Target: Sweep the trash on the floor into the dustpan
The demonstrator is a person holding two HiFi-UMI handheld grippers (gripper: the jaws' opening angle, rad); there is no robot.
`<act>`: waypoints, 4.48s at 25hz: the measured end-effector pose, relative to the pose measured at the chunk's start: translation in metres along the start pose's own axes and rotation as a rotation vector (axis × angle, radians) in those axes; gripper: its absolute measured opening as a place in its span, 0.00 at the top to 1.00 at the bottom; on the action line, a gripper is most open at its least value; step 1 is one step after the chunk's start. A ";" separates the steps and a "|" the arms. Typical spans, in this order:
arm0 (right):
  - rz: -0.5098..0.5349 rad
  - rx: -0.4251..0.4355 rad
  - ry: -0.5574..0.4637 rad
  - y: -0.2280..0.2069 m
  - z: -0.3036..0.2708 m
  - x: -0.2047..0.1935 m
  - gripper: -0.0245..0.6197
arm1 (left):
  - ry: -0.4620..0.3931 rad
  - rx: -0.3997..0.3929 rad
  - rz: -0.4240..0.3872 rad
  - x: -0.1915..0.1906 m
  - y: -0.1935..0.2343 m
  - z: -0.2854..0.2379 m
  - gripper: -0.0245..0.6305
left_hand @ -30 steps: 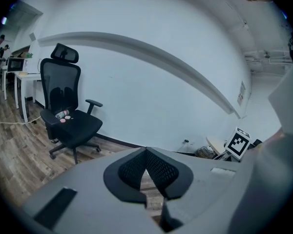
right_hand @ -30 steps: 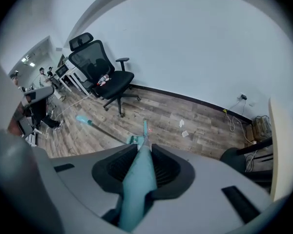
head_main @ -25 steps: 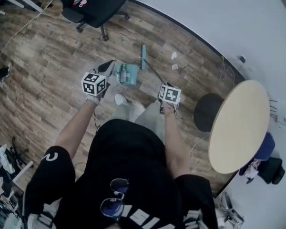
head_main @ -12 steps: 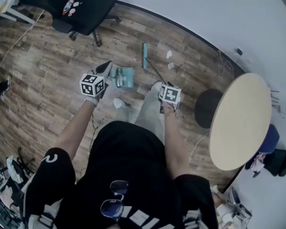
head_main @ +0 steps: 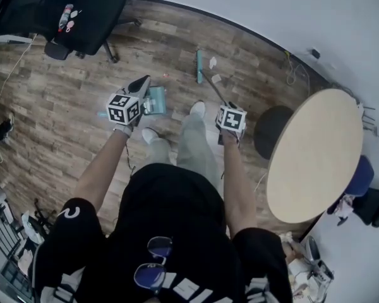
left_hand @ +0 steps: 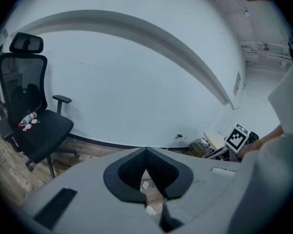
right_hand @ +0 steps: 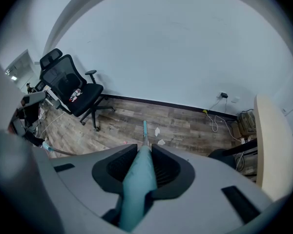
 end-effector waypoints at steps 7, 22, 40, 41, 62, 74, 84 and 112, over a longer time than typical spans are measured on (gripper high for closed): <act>-0.061 -0.034 0.028 -0.106 -0.027 0.034 0.83 | 0.015 -0.024 0.000 0.029 -0.038 -0.107 0.97; 0.083 -0.204 0.195 -0.207 -0.108 0.052 0.83 | 0.036 0.028 0.012 0.045 -0.044 -0.211 0.97; 0.360 -0.061 0.197 -0.091 -0.115 0.014 0.83 | 0.031 0.063 0.055 0.011 -0.003 -0.145 0.97; 0.362 -0.063 0.197 -0.086 -0.113 0.008 0.83 | 0.031 0.062 0.055 0.007 -0.001 -0.137 0.97; 0.286 -0.060 0.235 0.079 -0.066 -0.136 0.83 | 0.022 0.078 0.047 -0.096 0.059 0.074 0.97; 0.321 -0.030 0.226 0.185 -0.057 -0.174 0.83 | 0.004 0.084 0.057 -0.121 0.099 0.143 0.97; 0.364 0.021 0.218 0.233 -0.055 -0.176 0.83 | -0.018 0.108 0.084 -0.131 0.118 0.172 0.97; 0.182 0.141 0.051 0.252 -0.005 -0.154 0.83 | -0.068 0.116 0.069 -0.116 0.103 0.200 0.96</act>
Point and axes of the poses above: the fingertips, and each gripper's own axes: z backward along the fingers, y to its left, x out of its top, the point moved 2 cm from there along z, backward along the fingers, and after that the axes turned 9 degrees about z, right-handed, at the moved point
